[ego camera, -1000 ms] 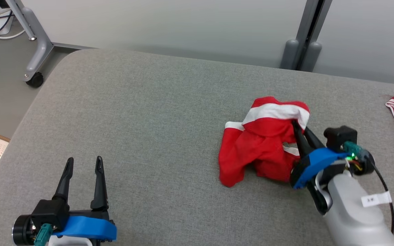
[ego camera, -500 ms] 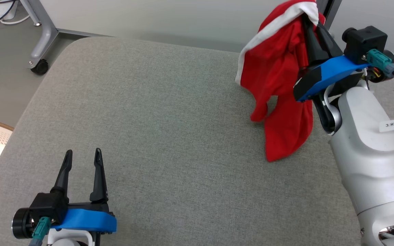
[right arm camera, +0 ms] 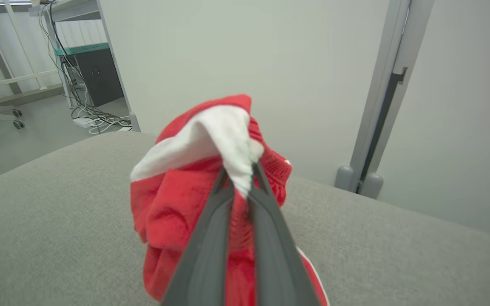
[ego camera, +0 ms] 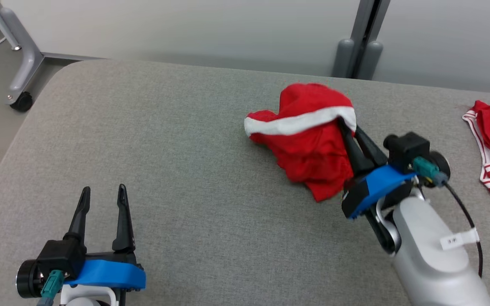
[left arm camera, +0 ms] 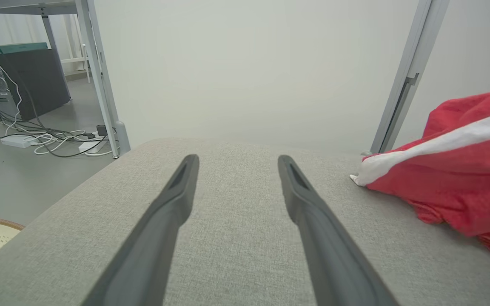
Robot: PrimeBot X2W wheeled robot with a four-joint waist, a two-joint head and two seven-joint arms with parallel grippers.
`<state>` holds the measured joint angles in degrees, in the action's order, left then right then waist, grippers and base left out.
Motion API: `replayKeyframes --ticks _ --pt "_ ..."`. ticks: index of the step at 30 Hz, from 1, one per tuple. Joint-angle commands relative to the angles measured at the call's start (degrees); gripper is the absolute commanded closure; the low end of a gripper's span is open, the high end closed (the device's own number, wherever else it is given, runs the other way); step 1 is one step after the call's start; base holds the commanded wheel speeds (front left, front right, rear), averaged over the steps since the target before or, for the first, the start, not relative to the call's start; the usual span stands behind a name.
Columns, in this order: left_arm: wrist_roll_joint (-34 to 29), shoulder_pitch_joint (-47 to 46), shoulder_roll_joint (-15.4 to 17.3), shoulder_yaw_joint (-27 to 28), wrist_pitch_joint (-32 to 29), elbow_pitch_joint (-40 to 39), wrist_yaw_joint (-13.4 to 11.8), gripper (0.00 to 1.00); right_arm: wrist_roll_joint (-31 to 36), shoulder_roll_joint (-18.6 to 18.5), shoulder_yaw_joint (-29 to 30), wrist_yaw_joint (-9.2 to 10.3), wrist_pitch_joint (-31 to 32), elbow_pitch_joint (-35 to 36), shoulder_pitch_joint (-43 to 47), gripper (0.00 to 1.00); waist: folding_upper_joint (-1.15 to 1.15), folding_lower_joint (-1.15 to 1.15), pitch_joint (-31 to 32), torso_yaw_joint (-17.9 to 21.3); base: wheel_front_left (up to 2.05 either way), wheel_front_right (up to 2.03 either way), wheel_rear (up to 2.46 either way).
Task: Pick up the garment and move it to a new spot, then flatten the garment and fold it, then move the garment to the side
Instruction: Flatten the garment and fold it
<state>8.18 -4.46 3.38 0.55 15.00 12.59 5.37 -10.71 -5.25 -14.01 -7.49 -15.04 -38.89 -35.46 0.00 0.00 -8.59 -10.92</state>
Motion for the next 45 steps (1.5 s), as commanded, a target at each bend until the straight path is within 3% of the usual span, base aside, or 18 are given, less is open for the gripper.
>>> replayKeyframes --ticks 1,8,21,22,23,24,36,45 --pt "-0.3 0.6 0.0 0.2 0.2 0.0 0.1 0.00 -0.9 -0.6 -0.8 0.00 -0.2 1.4 2.8 1.00 0.00 0.00 0.8 1.1 0.00 0.00 0.00" --pt "-0.8 1.8 -0.1 0.8 0.2 0.1 0.4 0.00 -3.4 -2.7 -3.3 0.00 -0.2 8.6 16.4 1.00 0.00 0.00 2.6 4.5 0.00 0.00 0.00" --pt "-1.0 2.9 -0.3 0.4 0.2 0.3 0.7 0.00 -2.3 -6.0 -0.2 0.00 -0.2 19.7 34.9 1.00 0.00 0.00 3.7 8.4 0.00 0.00 0.00" --pt "-1.0 2.9 -0.3 0.4 0.2 0.4 0.8 0.00 -2.4 -6.0 0.4 0.00 -0.2 20.1 35.6 0.87 0.00 0.00 3.8 8.6 0.00 0.00 0.00" --pt "-1.0 3.0 -0.4 0.4 0.2 0.5 0.8 0.00 -2.4 -6.0 0.8 0.00 -0.2 20.3 36.3 0.09 0.00 0.00 3.9 8.7 0.00 0.00 0.00" --pt "-1.0 3.0 -0.4 0.5 0.2 0.5 0.8 0.00 -2.6 -6.0 1.4 0.00 -0.2 20.8 36.7 0.00 0.00 0.00 4.0 8.9 0.00 0.00 0.00" --pt "-1.3 3.6 -0.4 0.4 0.2 0.7 1.0 0.00 -1.9 -5.2 5.7 0.00 -0.2 30.6 34.1 0.00 0.00 0.00 4.9 9.2 0.00 0.00 0.00" --pt "-1.9 2.9 -0.4 0.6 0.2 0.0 1.2 0.00 2.5 0.0 11.4 0.00 -0.2 34.9 32.2 0.00 0.00 0.00 3.9 8.4 0.00 0.00 0.00"
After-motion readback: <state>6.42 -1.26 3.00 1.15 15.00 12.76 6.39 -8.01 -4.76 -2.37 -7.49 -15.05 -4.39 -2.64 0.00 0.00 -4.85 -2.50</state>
